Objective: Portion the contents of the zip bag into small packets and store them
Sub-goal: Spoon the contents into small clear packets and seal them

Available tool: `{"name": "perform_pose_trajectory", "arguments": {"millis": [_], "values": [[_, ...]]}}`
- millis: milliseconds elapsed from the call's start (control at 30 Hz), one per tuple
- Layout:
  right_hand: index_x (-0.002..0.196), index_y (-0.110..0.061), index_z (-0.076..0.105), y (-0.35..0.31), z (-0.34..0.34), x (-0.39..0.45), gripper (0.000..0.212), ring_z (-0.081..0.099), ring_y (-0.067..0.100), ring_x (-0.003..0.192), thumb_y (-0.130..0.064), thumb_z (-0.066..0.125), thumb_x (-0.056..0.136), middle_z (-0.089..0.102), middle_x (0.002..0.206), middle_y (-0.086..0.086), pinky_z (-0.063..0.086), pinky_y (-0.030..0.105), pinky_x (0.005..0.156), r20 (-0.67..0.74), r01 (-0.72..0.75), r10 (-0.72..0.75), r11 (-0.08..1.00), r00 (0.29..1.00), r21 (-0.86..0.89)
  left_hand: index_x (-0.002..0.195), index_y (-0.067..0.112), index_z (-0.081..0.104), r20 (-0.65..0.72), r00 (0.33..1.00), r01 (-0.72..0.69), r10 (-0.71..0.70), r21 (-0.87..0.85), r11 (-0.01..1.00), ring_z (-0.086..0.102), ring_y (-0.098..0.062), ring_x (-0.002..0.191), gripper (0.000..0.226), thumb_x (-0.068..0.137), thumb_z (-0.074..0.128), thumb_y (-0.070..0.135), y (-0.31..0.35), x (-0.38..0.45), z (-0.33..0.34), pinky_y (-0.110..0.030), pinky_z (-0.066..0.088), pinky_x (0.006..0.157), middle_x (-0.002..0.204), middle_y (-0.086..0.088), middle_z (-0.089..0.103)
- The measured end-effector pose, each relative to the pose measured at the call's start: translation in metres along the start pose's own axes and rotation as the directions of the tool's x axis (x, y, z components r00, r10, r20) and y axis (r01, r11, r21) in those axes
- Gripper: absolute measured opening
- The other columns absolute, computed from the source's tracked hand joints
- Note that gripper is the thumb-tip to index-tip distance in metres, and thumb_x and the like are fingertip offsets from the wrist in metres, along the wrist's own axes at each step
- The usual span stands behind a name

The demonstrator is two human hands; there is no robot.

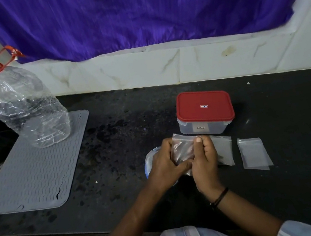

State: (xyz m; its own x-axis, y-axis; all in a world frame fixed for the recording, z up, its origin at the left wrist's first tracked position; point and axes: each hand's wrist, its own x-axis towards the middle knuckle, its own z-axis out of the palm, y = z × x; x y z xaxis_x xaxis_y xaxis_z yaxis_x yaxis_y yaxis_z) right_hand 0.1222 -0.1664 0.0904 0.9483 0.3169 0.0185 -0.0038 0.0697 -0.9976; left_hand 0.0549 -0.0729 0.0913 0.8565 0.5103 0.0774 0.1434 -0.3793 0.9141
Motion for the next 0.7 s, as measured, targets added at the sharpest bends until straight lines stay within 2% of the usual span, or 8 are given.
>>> {"name": "perform_pose_trajectory", "arguments": {"millis": [100,200,267,367,500,600,667,700], "values": [[0.089,-0.018,0.055,0.001,-0.011,0.008,0.025,0.054,0.014,0.072,-0.029,0.04,0.105,0.057,0.077,0.004,0.048,0.043,0.07,-0.014,-0.006,0.006,0.999,1.0,-0.033,0.114,0.023,0.053,0.008,1.0,-0.021,0.022,-0.143,0.99,0.07,-0.017,0.091,0.045,0.077,0.078,0.031,-0.002,-0.001,0.009,-0.043,0.059,0.079,0.099,0.002,0.071],[0.09,-0.023,0.056,0.0,-0.025,0.013,0.022,0.059,0.016,0.075,-0.033,0.042,0.104,0.061,0.081,0.003,0.051,0.043,0.071,0.056,0.08,-0.072,0.984,0.996,-0.161,0.098,0.015,0.058,-0.044,0.999,-0.019,0.008,-0.245,0.969,0.064,-0.023,0.076,0.01,0.095,0.059,0.023,0.008,0.0,0.021,-0.048,0.054,0.07,0.086,-0.008,0.067],[0.089,-0.026,0.055,0.003,-0.034,0.017,0.022,0.061,0.014,0.075,-0.035,0.041,0.103,0.062,0.081,-0.003,0.053,0.04,0.071,0.068,0.112,-0.098,0.959,0.993,-0.258,0.087,0.009,0.056,-0.122,0.992,-0.017,-0.013,-0.238,0.971,0.056,-0.017,0.066,0.02,0.103,0.049,0.018,0.015,0.005,0.032,-0.043,0.049,0.062,0.075,-0.011,0.061],[0.092,-0.023,0.055,0.005,-0.048,0.025,0.02,0.062,0.01,0.073,-0.029,0.041,0.105,0.062,0.08,-0.007,0.053,0.037,0.068,0.051,0.111,-0.1,0.945,0.994,-0.307,0.083,0.008,0.058,-0.162,0.987,-0.012,-0.011,-0.141,0.99,0.057,-0.012,0.064,0.026,0.104,0.05,0.022,0.018,0.017,0.049,-0.031,0.048,0.06,0.072,-0.006,0.062],[0.092,-0.019,0.052,0.01,-0.071,0.042,0.017,0.058,0.003,0.073,-0.028,0.043,0.104,0.06,0.079,-0.006,0.047,0.029,0.064,0.029,0.092,-0.088,0.908,0.996,-0.409,0.077,0.011,0.06,-0.13,0.989,0.072,-0.077,-0.043,0.996,0.06,-0.015,0.063,0.03,0.101,0.054,0.028,0.012,0.037,0.071,-0.036,0.05,0.063,0.07,-0.003,0.064],[0.088,-0.019,0.052,0.023,-0.089,0.063,0.02,0.057,0.011,0.076,-0.029,0.043,0.103,0.06,0.082,-0.003,0.047,0.035,0.069,0.023,0.025,-0.015,0.854,1.0,-0.519,0.059,0.02,0.048,-0.107,0.98,0.17,-0.166,0.029,0.985,0.046,-0.005,0.054,0.041,0.098,0.059,0.028,0.014,0.055,0.087,-0.032,0.041,0.057,0.055,0.008,0.05],[0.085,-0.017,0.053,0.031,-0.102,0.077,0.024,0.057,0.017,0.078,-0.029,0.042,0.103,0.059,0.082,-0.001,0.047,0.037,0.069,0.021,0.003,0.012,0.802,1.0,-0.597,0.054,0.023,0.043,-0.082,0.961,0.269,-0.263,0.071,0.961,0.046,-0.008,0.054,0.046,0.096,0.061,0.029,0.012,0.069,0.097,-0.031,0.042,0.059,0.053,0.01,0.047],[0.084,-0.017,0.053,0.033,-0.108,0.083,0.026,0.057,0.018,0.078,-0.03,0.042,0.103,0.059,0.082,-0.001,0.046,0.037,0.068,0.018,-0.003,0.018,0.769,1.0,-0.639,0.055,0.021,0.045,-0.056,0.949,0.315,-0.311,0.08,0.946,0.049,-0.011,0.057,0.045,0.096,0.06,0.03,0.009,0.076,0.102,-0.036,0.046,0.061,0.055,0.008,0.049]]}}
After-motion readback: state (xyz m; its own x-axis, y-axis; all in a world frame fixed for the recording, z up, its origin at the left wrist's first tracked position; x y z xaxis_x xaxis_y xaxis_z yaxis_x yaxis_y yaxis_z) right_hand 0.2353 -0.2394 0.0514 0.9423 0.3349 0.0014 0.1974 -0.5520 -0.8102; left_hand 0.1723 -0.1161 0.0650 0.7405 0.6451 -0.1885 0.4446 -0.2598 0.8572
